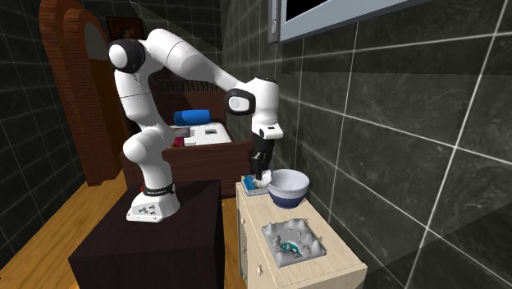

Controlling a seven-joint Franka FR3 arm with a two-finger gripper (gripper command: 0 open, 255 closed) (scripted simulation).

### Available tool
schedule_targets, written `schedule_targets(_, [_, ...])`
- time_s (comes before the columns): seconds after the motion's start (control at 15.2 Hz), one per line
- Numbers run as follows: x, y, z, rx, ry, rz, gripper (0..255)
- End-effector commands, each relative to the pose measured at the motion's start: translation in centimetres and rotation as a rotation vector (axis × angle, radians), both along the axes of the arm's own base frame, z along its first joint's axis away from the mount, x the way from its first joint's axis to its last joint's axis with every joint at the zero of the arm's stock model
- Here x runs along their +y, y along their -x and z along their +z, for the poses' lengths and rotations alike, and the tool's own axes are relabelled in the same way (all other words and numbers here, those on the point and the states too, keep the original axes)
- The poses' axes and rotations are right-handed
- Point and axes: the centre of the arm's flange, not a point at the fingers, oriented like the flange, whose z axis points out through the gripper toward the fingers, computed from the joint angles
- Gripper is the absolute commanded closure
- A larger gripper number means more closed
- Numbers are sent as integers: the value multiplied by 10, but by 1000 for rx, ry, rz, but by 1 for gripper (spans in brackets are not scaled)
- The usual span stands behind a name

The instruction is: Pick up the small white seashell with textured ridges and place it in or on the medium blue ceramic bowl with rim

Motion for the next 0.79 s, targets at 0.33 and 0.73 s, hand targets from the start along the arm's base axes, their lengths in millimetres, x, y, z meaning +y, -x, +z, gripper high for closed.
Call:
schedule_targets(0.33, [56, -65, -1, 0, 0, 0, 255])
schedule_targets(0.73, [109, -126, -2, 0, 0, 0, 255])
